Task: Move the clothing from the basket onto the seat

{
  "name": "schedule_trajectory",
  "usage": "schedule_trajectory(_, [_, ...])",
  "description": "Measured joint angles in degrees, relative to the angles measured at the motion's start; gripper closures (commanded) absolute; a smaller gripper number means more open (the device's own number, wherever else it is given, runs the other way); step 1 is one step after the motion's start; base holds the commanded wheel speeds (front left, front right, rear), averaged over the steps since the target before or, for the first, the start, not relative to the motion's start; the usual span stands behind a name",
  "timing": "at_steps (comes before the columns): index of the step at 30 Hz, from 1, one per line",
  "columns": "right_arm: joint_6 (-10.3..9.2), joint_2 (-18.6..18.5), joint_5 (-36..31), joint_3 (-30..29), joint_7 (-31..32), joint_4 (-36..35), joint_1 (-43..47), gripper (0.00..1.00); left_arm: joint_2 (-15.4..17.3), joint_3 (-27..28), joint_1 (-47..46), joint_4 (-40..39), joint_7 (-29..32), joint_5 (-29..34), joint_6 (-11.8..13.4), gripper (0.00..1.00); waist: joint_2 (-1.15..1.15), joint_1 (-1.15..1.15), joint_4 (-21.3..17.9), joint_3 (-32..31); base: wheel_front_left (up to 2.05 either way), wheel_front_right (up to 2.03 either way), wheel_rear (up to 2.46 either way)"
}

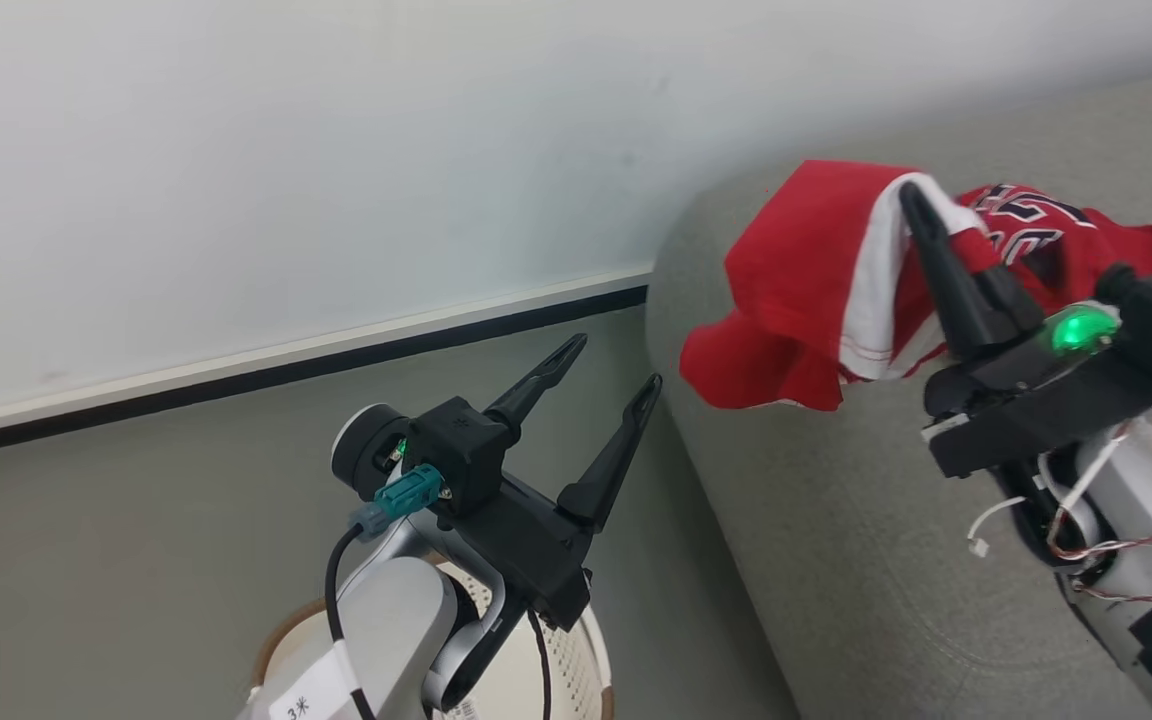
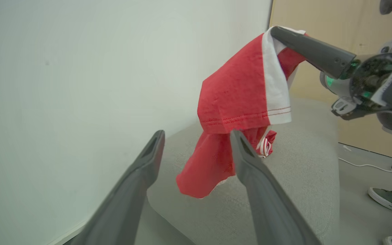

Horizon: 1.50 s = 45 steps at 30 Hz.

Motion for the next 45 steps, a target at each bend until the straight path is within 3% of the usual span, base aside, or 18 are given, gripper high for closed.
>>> schedule_trajectory(9, [-3.48, -4.7, -2.5, -6.4, -0.1, -11.9, 4.5, 1.00, 0.9, -0.3, 0.2, -2.4, 0.7, 0.5, 0.5, 0.00, 0.00, 0.00, -6.8, 0.8, 0.00, 0.00, 0.00])
schedule_trajectory(22, [-6.99, -7.3, -4.3, -13.2, -0.2, -21.5, 10.5, 1.00, 1.6, -1.0, 0.2, -3.6, 2.3, 1.0, 0.9, 0.00, 0.00, 0.00, -14.8, 2.8, 0.00, 0.00, 0.00])
schedule_trajectory(32, [-7.49, -7.6, -4.8, -16.6, -0.2, -24.3, 12.5, 1.00, 1.2, -1.8, -0.4, -3.3, 3.4, 1.1, 0.9, 0.00, 0.00, 0.00, -17.8, 4.7, 0.00, 0.00, 0.00])
schedule_trajectory(41, [-7.49, -8.5, -5.3, -18.9, -0.2, -25.6, 12.9, 1.00, 0.3, -2.5, -1.5, -3.1, 4.1, 1.1, 0.9, 0.00, 0.00, 0.00, -17.5, 6.4, 0.00, 0.00, 0.00])
schedule_trajectory(45, [-6.31, -9.0, -5.1, -19.2, -0.2, -23.9, 10.3, 1.00, 0.3, -2.8, -1.7, -3.2, 4.7, 1.4, 0.9, 0.00, 0.00, 0.00, -16.9, 7.4, 0.00, 0.00, 0.00])
